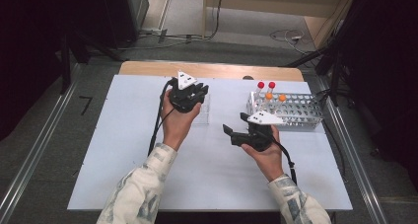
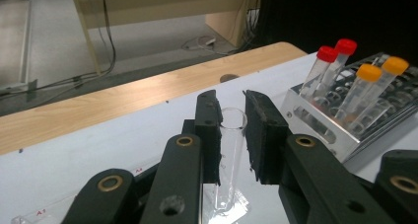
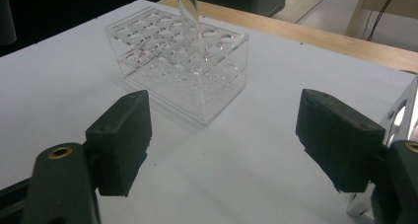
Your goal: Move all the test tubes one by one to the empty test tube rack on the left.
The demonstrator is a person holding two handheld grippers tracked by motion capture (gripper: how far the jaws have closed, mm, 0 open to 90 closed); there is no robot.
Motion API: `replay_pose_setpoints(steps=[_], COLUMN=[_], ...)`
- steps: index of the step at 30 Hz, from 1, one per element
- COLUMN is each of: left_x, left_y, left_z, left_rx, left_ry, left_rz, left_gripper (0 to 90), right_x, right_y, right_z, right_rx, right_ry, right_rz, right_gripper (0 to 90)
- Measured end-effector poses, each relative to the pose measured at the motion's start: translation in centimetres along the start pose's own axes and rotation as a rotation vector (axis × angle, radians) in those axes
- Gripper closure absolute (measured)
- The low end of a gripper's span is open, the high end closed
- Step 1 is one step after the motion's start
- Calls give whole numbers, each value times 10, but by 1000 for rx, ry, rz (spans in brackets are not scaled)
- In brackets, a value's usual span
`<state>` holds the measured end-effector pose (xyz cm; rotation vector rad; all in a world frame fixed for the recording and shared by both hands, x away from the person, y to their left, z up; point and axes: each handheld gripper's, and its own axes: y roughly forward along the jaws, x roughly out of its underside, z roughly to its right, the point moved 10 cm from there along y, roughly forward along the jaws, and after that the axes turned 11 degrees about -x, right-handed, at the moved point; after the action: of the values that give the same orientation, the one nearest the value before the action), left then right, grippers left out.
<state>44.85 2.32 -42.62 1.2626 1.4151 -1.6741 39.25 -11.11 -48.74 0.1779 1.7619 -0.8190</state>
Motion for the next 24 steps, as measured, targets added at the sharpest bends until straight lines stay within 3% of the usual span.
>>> replay_pose_setpoints(steps=[11, 19, 24], left_x=[33, 51, 47], left_y=[17, 25, 24], left_z=[8, 8, 8], left_rx=[-22, -11, 7], left_ry=[49, 30, -6], left_rz=[-59, -109, -94], left_gripper=[768, 755, 593], right_x=[0, 0, -1], right_y=[-2, -2, -3], right_z=[2, 3, 3], right_rx=[4, 5, 6], right_ry=[4, 8, 7], right_rz=[1, 4, 8], right_gripper=[202, 202, 202])
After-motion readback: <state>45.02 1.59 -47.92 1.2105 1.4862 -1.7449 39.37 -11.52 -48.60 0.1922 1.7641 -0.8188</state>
